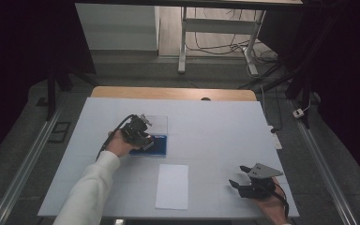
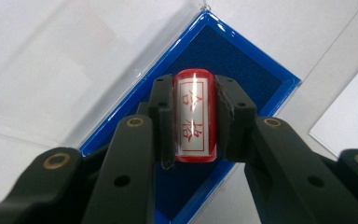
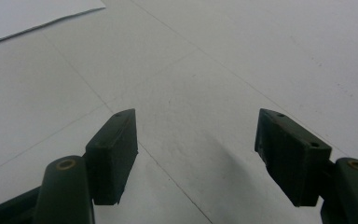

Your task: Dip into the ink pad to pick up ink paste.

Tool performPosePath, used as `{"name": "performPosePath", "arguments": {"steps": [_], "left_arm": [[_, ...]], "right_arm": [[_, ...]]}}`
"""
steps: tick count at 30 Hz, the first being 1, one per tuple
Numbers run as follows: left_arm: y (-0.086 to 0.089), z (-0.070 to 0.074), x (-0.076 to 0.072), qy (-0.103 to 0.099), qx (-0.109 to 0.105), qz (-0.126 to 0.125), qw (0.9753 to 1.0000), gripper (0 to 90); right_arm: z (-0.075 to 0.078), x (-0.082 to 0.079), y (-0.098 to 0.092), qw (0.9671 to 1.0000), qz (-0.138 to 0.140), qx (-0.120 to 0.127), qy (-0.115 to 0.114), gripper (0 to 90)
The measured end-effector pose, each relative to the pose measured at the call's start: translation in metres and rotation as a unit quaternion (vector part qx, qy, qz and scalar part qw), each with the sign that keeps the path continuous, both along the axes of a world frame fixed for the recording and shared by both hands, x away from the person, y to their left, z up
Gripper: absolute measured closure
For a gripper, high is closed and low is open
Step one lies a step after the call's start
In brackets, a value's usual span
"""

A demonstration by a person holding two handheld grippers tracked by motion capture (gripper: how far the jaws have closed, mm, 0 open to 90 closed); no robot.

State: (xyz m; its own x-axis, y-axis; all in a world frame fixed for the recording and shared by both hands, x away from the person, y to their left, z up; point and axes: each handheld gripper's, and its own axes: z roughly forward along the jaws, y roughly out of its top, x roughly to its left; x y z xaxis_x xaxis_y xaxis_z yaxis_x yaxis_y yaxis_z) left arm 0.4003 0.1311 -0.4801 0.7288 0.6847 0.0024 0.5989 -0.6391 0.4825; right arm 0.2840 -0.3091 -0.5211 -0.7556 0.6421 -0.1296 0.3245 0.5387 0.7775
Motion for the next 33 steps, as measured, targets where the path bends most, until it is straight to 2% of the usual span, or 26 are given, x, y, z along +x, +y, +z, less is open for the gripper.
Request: {"name": "performPosePath", "arguments": {"steps": [3,6,16,24,33], "left_arm": [[-0.0051,0.0003,-0.0023,-0.007,0.017,0.001,0.9998,70.8],[-0.0057,0.0001,-0.0024,-0.006,0.019,0.003,0.9998,70.8],[-0.0057,-0.0010,-0.0018,-0.005,0.017,0.003,0.9998,70.9],[-0.0038,-0.0021,-0.0021,-0.006,0.009,0.004,0.9999,71.0],[-0.0047,-0.0030,-0.0043,-0.013,0.009,0.008,0.9998,71.0]], "right_arm": [[-0.0005,0.0002,0.0008,1.0000,0.001,0.004,0.000,29.4],[0.0002,0.0000,0.0010,1.0000,0.003,0.002,0.000,29.4],[-0.0008,0.0008,0.0024,1.0000,0.002,-0.005,-0.001,29.4],[-0.0010,0.0006,0.0038,1.0000,0.004,0.002,0.001,29.6],[-0.0008,0.0006,0.0050,1.0000,0.007,-0.003,0.003,29.6]]}}
